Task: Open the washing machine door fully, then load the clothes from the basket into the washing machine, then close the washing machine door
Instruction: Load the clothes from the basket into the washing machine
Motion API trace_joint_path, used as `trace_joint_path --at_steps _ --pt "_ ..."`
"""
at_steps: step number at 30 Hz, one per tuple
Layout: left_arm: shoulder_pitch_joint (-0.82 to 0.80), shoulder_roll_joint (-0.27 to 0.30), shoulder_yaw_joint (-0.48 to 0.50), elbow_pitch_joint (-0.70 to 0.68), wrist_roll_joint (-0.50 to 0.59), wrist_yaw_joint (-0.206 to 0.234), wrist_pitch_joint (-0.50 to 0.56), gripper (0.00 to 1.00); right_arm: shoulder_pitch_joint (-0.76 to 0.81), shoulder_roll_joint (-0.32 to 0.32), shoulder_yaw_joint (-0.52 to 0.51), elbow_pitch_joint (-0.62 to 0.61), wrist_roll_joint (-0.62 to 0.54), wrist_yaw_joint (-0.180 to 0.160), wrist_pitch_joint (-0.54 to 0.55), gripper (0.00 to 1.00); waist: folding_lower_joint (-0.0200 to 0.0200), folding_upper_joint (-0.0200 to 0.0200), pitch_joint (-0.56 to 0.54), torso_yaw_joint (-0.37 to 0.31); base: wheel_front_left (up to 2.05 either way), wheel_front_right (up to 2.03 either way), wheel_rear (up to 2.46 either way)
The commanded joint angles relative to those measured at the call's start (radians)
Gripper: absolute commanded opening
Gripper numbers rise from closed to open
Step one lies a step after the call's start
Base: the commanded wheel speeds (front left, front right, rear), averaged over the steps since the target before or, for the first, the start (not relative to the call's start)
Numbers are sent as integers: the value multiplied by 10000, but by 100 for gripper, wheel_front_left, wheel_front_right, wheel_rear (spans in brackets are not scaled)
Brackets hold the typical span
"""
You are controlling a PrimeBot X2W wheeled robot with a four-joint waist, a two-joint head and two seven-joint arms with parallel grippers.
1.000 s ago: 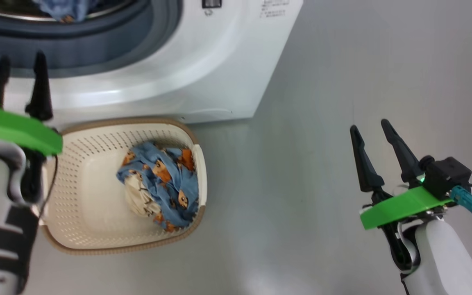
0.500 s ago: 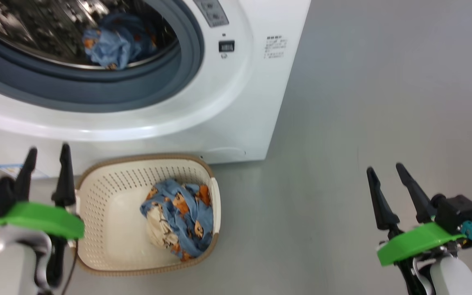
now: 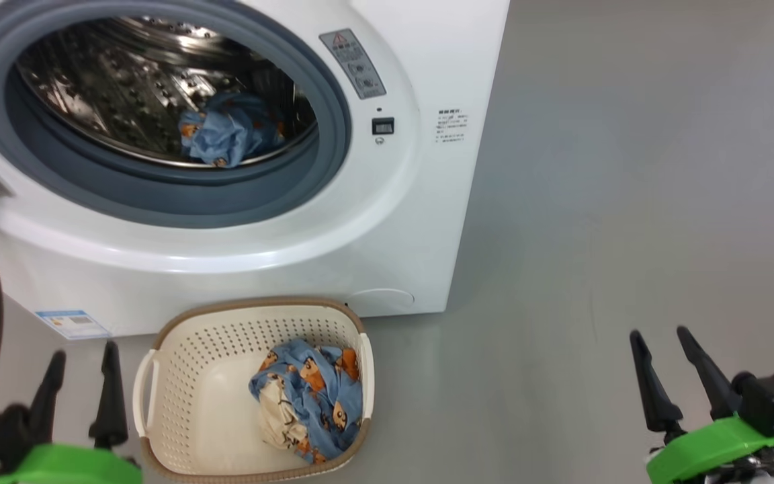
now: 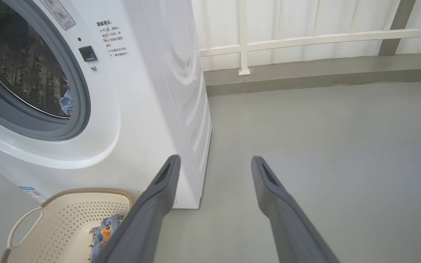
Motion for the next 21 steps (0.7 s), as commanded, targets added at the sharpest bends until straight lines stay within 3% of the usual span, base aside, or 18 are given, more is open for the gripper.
trace_joint_path --at_steps 1,10,21 --pt "174 127 502 -430 106 -16 -62 100 169 -218 99 -256 101 16 -48 100 -1 0 -178 71 0 0 0" --pt "1238 -172 976 -1289 271 -16 -62 100 493 -247 -38 -304 129 16 -48 100 -1 0 -365 75 0 0 0" --pt "1242 -243 1014 -1472 309 -16 -63 100 346 -176 -96 -369 60 16 -48 100 -1 0 -152 74 0 0 0"
